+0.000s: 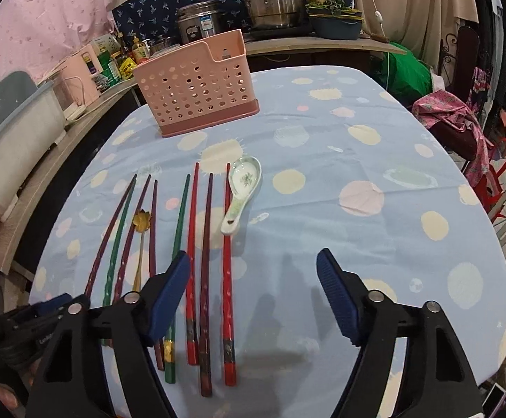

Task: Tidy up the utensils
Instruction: 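Grasp the white ceramic spoon with the right gripper while the left grasps a dark red chopstick, then lift the spoon with the right gripper while the left lifts the chopstick toward the pink basket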

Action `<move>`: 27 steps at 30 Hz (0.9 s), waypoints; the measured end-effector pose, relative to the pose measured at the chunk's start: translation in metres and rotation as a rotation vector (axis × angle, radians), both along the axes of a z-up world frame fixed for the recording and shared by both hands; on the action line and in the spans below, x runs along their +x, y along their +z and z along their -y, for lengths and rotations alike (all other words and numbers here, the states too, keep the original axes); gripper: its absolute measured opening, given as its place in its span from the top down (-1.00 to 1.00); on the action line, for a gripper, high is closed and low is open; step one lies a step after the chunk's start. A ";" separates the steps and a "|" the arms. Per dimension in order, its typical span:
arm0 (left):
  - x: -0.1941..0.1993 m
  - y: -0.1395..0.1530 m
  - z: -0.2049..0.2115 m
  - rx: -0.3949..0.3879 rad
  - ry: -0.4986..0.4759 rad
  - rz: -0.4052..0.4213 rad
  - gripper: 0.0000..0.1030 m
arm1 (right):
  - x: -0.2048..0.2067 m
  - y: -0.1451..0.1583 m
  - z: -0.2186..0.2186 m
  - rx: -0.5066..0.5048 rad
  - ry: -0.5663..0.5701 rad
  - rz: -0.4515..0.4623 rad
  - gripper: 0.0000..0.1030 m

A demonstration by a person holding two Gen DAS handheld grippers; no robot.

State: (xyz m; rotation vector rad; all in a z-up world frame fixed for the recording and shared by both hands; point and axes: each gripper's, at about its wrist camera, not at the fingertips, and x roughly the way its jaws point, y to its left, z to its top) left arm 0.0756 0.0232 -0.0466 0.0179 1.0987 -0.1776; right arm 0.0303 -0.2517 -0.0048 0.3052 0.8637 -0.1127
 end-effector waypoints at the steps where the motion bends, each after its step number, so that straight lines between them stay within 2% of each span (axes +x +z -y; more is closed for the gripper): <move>1: 0.001 0.000 0.001 -0.002 -0.007 -0.002 0.56 | 0.007 -0.002 0.002 0.021 0.005 -0.006 -0.07; 3: 0.001 0.000 0.002 0.001 -0.013 -0.005 0.76 | 0.020 -0.008 0.006 0.065 0.012 -0.026 0.18; 12: 0.002 0.000 0.005 0.026 -0.026 -0.002 0.77 | 0.054 -0.032 0.014 0.203 0.029 -0.088 0.66; 21: 0.003 0.000 0.006 0.032 -0.030 -0.003 0.78 | 0.060 -0.039 0.019 0.241 0.029 -0.103 0.77; 27: 0.006 0.009 0.003 -0.002 -0.025 -0.002 0.83 | 0.053 -0.022 0.024 0.205 0.016 -0.065 0.80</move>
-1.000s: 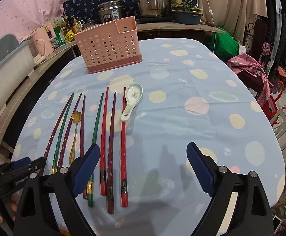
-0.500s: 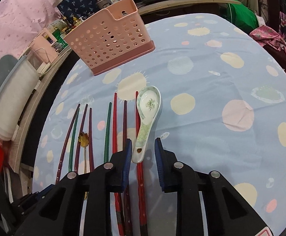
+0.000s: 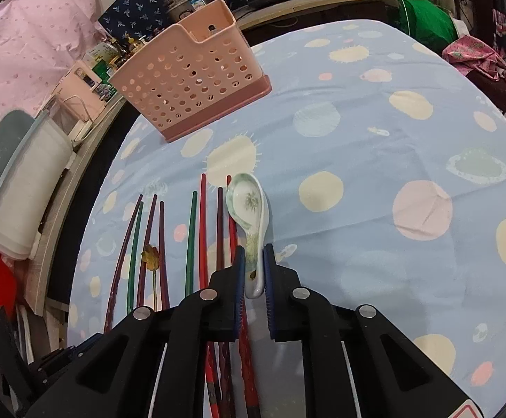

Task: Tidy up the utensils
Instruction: 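Lift the spoon with the right gripper while the left lifts the chopstick toward the pink basket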

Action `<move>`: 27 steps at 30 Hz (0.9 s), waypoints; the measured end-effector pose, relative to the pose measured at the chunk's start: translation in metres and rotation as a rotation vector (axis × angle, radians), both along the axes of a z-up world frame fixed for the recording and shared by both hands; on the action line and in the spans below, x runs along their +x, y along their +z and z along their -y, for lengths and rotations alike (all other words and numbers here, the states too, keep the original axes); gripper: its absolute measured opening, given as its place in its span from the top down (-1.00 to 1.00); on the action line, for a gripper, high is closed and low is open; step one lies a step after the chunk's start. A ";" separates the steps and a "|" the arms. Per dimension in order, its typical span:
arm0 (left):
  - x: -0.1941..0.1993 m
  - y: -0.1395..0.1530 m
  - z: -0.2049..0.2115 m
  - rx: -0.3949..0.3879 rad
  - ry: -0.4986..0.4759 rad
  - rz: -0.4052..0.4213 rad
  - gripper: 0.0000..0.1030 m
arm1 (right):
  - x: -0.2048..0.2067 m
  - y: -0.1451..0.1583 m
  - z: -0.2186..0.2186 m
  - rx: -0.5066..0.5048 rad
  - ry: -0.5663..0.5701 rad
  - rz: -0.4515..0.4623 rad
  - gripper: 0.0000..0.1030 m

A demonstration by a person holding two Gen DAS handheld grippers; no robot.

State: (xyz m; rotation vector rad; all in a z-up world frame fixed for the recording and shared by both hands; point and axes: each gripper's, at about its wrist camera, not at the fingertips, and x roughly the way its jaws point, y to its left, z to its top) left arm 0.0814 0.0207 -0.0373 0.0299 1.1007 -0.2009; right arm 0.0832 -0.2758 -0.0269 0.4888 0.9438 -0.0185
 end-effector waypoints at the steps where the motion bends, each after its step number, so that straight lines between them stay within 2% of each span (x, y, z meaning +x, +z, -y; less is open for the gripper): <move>1: 0.000 0.004 0.000 0.001 -0.001 0.011 0.84 | -0.001 0.003 0.001 -0.009 -0.004 0.004 0.81; 9: 0.013 0.041 -0.003 -0.034 0.010 0.080 0.86 | -0.003 0.025 0.008 -0.062 -0.025 0.047 0.85; 18: 0.032 0.075 -0.006 -0.081 0.019 0.138 0.87 | 0.000 0.042 0.013 -0.076 -0.033 0.081 0.86; 27: 0.050 0.116 -0.006 -0.068 0.016 0.237 0.88 | 0.012 0.070 0.018 -0.096 -0.035 0.143 0.87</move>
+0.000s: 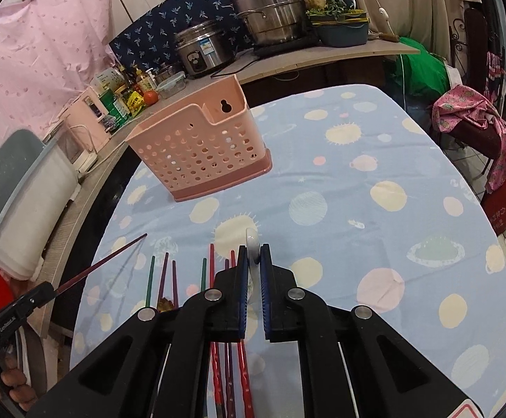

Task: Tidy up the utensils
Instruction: 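Lift the spoon with the right gripper while the left lifts the chopstick toward the pink basket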

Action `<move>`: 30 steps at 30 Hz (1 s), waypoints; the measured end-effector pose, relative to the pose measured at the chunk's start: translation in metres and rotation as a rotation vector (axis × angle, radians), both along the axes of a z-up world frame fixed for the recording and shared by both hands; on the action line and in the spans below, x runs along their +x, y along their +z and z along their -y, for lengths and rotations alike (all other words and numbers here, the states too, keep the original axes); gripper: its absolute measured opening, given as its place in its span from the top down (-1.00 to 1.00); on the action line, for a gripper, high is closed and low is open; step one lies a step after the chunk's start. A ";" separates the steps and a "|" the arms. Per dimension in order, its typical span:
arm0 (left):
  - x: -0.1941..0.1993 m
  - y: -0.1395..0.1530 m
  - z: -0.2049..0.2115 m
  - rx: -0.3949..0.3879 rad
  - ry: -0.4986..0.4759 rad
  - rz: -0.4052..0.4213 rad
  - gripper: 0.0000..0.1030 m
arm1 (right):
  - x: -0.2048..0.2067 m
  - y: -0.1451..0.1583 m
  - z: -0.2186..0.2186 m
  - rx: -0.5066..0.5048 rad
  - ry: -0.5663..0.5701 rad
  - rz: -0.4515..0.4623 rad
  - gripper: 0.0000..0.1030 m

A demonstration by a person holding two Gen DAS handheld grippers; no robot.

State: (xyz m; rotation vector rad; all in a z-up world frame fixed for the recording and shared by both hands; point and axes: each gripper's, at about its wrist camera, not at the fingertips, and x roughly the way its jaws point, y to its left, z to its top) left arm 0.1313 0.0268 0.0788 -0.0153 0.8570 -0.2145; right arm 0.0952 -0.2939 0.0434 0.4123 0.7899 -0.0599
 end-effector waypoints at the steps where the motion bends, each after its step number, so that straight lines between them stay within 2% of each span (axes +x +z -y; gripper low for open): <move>1: 0.004 0.006 0.000 0.002 0.001 0.014 0.88 | 0.003 0.005 0.001 -0.004 0.001 0.010 0.87; 11: 0.064 0.066 0.012 0.017 0.006 0.125 0.90 | 0.053 0.046 0.015 -0.016 0.002 0.100 0.87; 12: 0.068 0.071 0.013 0.016 0.007 0.134 1.00 | 0.058 0.050 0.017 -0.015 0.001 0.109 0.87; 20: 0.102 0.133 0.030 -0.020 0.002 0.249 1.00 | 0.098 0.076 0.024 -0.035 -0.004 0.160 0.87; 23: 0.106 0.145 0.030 -0.036 0.006 0.268 1.00 | 0.102 0.078 0.022 -0.048 0.000 0.163 0.87; 26: 0.104 0.136 0.025 -0.046 -0.011 0.234 1.00 | 0.093 0.076 0.019 -0.034 0.015 0.168 0.87; 28: 0.097 0.118 0.020 -0.046 -0.028 0.189 0.97 | 0.083 0.074 0.016 -0.039 0.013 0.168 0.87; 30: 0.084 0.088 0.011 -0.032 -0.043 0.136 0.95 | 0.070 0.069 0.013 -0.030 0.012 0.165 0.87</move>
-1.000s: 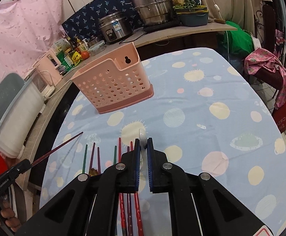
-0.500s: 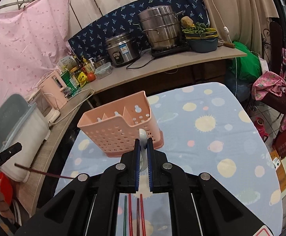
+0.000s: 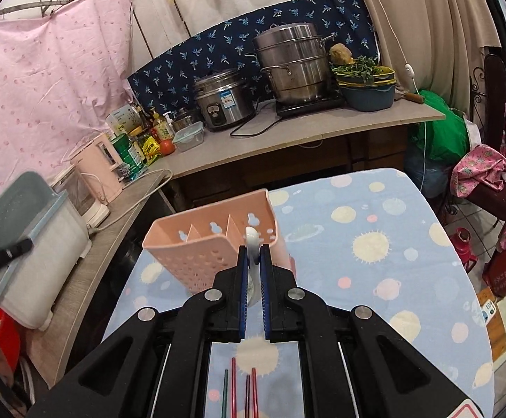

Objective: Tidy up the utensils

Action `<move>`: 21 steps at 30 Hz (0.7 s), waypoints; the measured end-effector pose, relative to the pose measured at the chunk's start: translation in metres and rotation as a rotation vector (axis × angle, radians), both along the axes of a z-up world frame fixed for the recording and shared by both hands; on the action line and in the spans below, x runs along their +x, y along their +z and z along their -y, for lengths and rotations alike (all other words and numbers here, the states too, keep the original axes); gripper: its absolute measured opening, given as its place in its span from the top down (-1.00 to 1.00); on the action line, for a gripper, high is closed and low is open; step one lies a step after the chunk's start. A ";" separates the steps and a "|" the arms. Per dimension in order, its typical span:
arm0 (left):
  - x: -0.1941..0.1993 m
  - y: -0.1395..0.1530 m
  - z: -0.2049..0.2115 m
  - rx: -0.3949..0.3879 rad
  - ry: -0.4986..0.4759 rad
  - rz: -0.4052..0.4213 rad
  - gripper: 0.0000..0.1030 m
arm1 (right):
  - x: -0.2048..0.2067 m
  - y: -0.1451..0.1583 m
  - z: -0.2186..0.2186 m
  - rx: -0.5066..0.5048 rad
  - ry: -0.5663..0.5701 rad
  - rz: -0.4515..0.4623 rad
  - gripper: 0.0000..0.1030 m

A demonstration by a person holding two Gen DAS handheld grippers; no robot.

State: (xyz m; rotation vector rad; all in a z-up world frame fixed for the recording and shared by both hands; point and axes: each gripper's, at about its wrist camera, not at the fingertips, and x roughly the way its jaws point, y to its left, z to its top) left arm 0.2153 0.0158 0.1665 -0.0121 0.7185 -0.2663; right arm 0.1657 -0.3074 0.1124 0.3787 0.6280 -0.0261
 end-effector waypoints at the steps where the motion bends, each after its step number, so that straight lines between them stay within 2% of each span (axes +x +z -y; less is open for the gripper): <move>1: -0.006 -0.012 -0.004 0.010 -0.004 -0.020 0.95 | -0.006 -0.003 0.000 0.006 -0.003 -0.003 0.87; 2: -0.016 -0.031 -0.009 0.029 -0.008 -0.056 0.94 | -0.013 -0.005 -0.001 0.010 -0.007 -0.005 0.87; 4: -0.033 -0.064 -0.020 0.049 -0.010 -0.118 0.80 | -0.027 -0.009 0.000 0.024 -0.019 -0.012 0.87; 6: -0.053 -0.098 -0.034 0.065 0.004 -0.183 0.50 | -0.042 -0.013 0.000 0.040 -0.029 -0.018 0.87; 8: -0.071 -0.127 -0.048 0.079 0.028 -0.235 0.39 | -0.056 -0.017 0.000 0.050 -0.041 -0.026 0.87; 14: -0.106 -0.181 -0.070 0.051 0.057 -0.372 0.33 | -0.084 -0.027 -0.002 0.067 -0.064 -0.062 0.87; 21: -0.123 -0.208 -0.057 0.084 0.001 -0.415 0.34 | -0.099 -0.029 -0.007 0.054 -0.073 -0.077 0.86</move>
